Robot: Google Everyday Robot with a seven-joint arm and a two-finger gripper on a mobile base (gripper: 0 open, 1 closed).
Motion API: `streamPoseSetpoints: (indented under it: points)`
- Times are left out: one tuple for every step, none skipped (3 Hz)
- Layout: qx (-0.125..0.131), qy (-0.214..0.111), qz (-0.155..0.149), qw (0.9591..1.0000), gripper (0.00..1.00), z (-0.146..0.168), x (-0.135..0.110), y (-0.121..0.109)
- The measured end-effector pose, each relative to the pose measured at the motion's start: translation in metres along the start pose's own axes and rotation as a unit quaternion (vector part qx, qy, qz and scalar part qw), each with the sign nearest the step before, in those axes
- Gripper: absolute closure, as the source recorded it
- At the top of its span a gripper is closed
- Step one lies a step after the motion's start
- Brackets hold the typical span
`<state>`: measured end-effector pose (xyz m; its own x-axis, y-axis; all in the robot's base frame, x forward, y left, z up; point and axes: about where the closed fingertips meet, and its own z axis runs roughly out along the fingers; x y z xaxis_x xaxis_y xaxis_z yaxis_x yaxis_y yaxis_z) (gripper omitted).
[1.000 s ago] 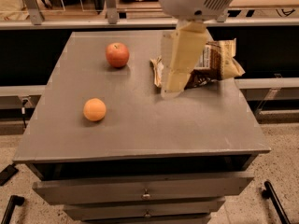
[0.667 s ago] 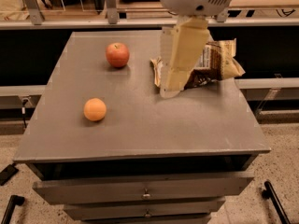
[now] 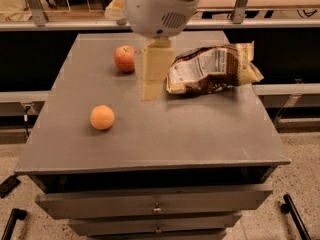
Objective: Pick orange
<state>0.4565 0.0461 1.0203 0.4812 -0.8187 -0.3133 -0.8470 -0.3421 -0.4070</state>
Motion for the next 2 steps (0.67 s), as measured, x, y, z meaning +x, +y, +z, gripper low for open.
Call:
streamPoseSetpoints:
  points:
    - [-0.066,-0.015,0.002,0.9977,0.0,0.081,0.007,-0.014]
    - [-0.111,-0.037,0.015,0.993,0.0,0.14,0.009,-0.005]
